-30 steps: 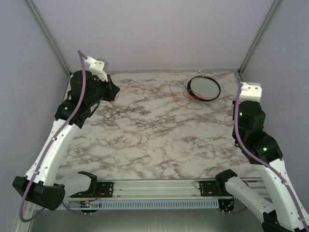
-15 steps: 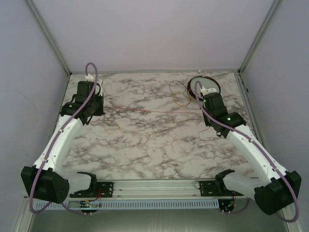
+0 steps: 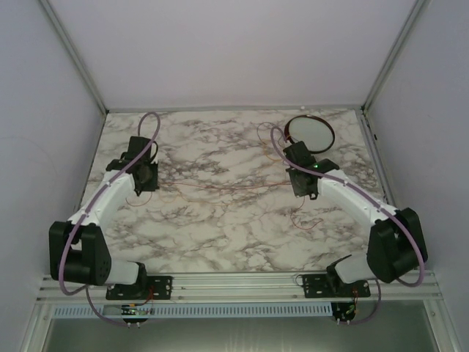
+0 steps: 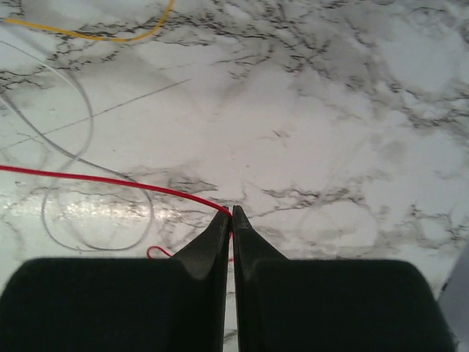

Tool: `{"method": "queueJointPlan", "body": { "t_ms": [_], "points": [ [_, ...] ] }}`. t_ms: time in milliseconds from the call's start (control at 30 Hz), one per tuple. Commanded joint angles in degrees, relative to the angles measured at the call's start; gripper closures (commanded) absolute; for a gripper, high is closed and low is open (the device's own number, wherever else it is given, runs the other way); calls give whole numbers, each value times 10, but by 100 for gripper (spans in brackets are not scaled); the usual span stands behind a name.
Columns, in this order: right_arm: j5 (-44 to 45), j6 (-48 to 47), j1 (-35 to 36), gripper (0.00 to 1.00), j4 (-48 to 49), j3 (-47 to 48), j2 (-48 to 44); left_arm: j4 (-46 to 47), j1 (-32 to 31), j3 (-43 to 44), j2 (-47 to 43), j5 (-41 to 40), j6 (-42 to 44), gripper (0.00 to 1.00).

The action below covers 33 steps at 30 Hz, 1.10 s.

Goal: Zip-tie the wires
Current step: Straighten the cable at the center of the board.

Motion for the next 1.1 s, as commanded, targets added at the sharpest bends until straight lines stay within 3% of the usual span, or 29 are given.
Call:
{"method": "queueJointPlan", "body": {
  "t_ms": [0,267,400,700,867,1067],
  "points": [
    [-23,43,19,100,38,9,31,50,12,-11,27,-26,-16,100],
    [-16,53,33,100,46,18,121,85,20,-26,72,-28,-38,100],
    [-16,50,39,92,49,22,141,86,19,-27,100,-21,-38,100],
    [-9,31,39,76,34,38,144,95,19,-35,122,33,-38,75],
    [18,28,34,70,1,52,133,74,19,-18,103,25,-30,68],
    [9,14,24,55,-25,55,90,46,21,14,71,0,-19,52]
  ]
}}
